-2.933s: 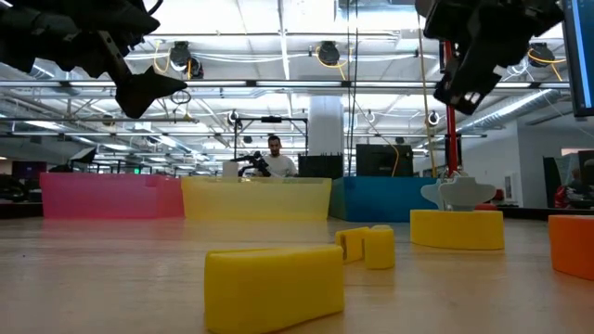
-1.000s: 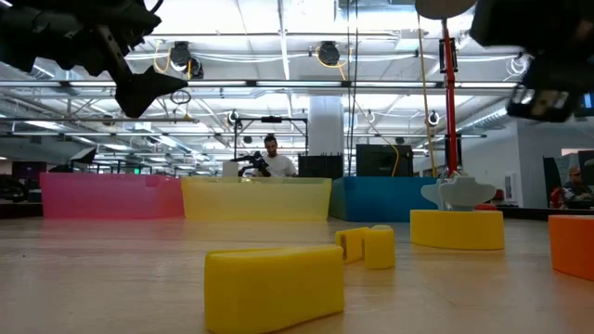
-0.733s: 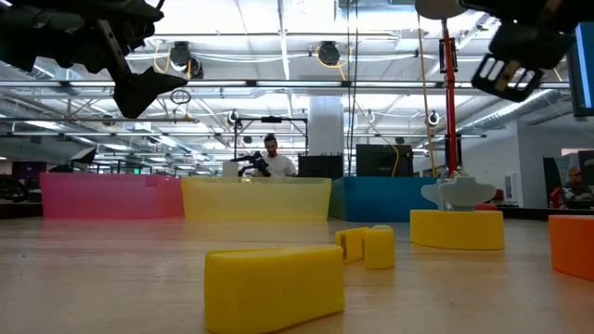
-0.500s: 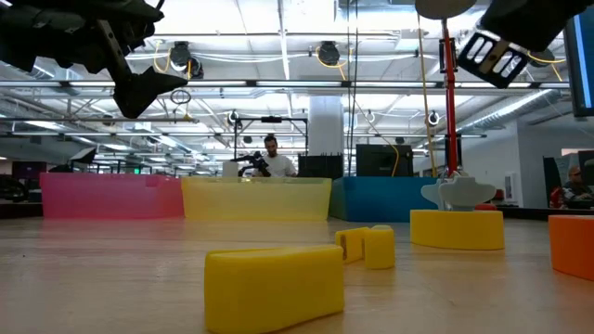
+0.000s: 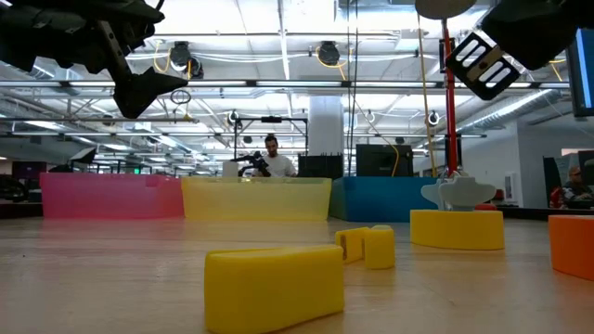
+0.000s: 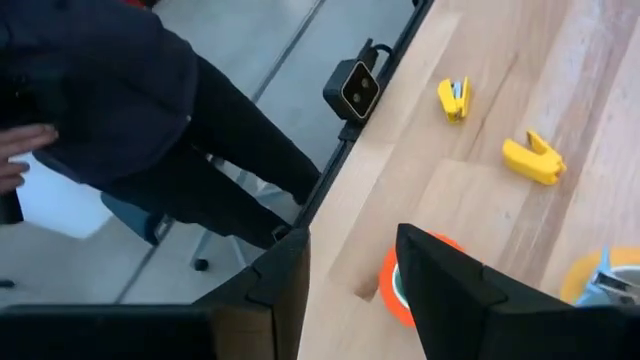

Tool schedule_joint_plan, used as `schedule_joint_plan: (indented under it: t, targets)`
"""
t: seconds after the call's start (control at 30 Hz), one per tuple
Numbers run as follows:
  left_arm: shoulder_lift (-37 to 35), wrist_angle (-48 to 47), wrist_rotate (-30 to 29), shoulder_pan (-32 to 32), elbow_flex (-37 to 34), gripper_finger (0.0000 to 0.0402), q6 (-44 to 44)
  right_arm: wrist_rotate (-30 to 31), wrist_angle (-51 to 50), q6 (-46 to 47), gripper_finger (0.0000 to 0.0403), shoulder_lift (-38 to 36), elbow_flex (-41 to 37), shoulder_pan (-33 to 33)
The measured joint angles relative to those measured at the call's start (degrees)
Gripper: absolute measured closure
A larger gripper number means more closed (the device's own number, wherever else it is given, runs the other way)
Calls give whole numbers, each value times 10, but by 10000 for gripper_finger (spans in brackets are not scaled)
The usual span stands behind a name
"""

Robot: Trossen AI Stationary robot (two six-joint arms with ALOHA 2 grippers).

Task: Pick and place Stapler, Stapler remover, tape
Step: Put the left green small stapler into the blue bin

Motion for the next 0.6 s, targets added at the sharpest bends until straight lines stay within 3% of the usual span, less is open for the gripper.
schedule_joint_plan:
  t: [0.6]
  targets:
    - [0,0,-1,0,0,39,10,-4,51,-68,261,53,0,44]
